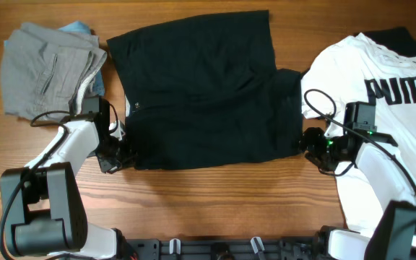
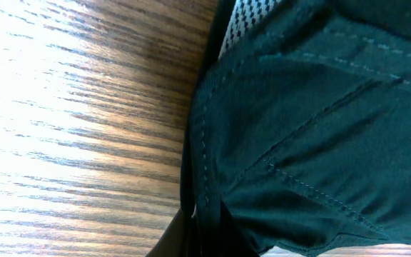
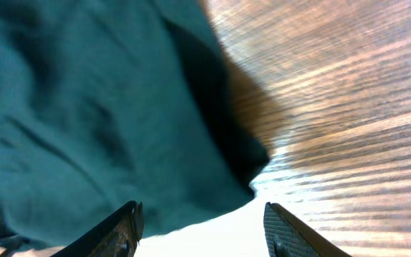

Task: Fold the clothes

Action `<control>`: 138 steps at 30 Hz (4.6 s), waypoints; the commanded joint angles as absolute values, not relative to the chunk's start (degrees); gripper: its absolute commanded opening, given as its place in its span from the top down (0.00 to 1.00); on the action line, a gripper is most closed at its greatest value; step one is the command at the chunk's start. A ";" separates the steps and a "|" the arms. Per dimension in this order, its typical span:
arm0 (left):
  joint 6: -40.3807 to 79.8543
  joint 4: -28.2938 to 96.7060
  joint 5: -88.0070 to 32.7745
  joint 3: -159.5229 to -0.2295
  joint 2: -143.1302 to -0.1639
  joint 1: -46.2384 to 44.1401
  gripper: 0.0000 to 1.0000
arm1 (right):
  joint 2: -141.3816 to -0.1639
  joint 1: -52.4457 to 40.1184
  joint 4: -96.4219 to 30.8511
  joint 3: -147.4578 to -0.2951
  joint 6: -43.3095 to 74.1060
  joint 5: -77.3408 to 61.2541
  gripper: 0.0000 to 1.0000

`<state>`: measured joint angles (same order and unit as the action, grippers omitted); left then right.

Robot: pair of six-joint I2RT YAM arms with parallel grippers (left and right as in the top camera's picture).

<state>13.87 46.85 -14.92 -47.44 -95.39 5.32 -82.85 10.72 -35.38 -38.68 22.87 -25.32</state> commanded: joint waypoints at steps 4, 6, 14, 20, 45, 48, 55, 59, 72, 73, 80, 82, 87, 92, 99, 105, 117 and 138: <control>13.91 47.29 -14.57 -46.57 -95.90 5.54 0.93 | -91.20 10.70 -31.57 -37.15 24.91 -23.97 0.50; 13.91 47.33 -14.59 -46.57 -95.90 5.54 0.93 | -92.84 10.70 -28.60 -37.15 24.53 -24.01 0.50; 13.89 51.03 -17.39 -47.94 -95.90 5.54 0.96 | -90.28 10.81 -33.69 -40.86 19.99 -23.92 0.90; 12.58 60.47 -19.84 -54.17 -87.59 5.54 0.96 | -77.58 10.81 -50.33 -53.78 18.04 -21.28 0.96; 20.23 78.15 -16.23 -66.11 -49.89 5.54 0.96 | -64.95 10.79 -62.87 -76.12 16.49 -17.98 0.96; 20.45 80.90 -16.25 -66.11 -50.70 5.54 0.96 | -65.63 10.79 -61.98 -76.12 16.51 -17.96 0.95; 20.38 82.98 -16.23 -65.58 -51.81 5.52 0.96 | -69.65 10.79 -60.07 -76.12 12.10 -20.80 0.96; 19.70 81.56 -16.23 -66.74 -51.77 5.54 0.96 | -69.82 10.81 -58.67 -76.16 12.21 -21.87 0.96; 17.39 84.51 -1.23 -109.08 -54.17 5.54 0.96 | -64.60 10.79 -76.90 -107.57 15.25 -22.09 0.96; 17.39 84.71 -0.08 -112.86 -54.17 5.54 0.96 | -64.05 10.79 -77.82 -110.61 15.25 -22.17 0.96; 17.28 87.09 -0.36 -116.14 -58.81 5.54 0.96 | -65.65 10.79 -80.09 -114.67 16.97 -22.61 0.96; 16.64 88.49 -2.68 -115.77 -64.05 5.52 0.96 | -69.10 10.79 -80.58 -114.67 17.12 -24.40 0.96; 10.85 81.10 -16.36 -115.96 -79.24 5.52 0.96 | -82.39 8.64 -71.42 -114.69 16.56 -29.15 0.96; 10.70 61.71 -26.33 -126.91 -90.19 5.54 0.96 | -90.85 8.32 -49.17 -117.78 16.53 -38.39 0.95; 8.40 71.13 -25.02 -145.51 -89.69 5.52 0.96 | -87.44 11.18 -51.62 -125.80 13.30 -33.30 0.96; 5.69 95.70 -18.28 -144.55 -93.01 5.52 0.96 | -88.16 11.16 -66.28 -124.40 7.42 -28.49 0.95; 5.39 96.51 -14.15 -129.32 -90.70 -5.45 0.96 | -91.55 9.98 -82.02 -120.73 1.52 -27.68 0.96; 1.87 49.45 0.16 -133.03 -101.71 -8.67 0.96 | -97.91 5.78 -32.86 -120.66 16.88 -34.61 0.96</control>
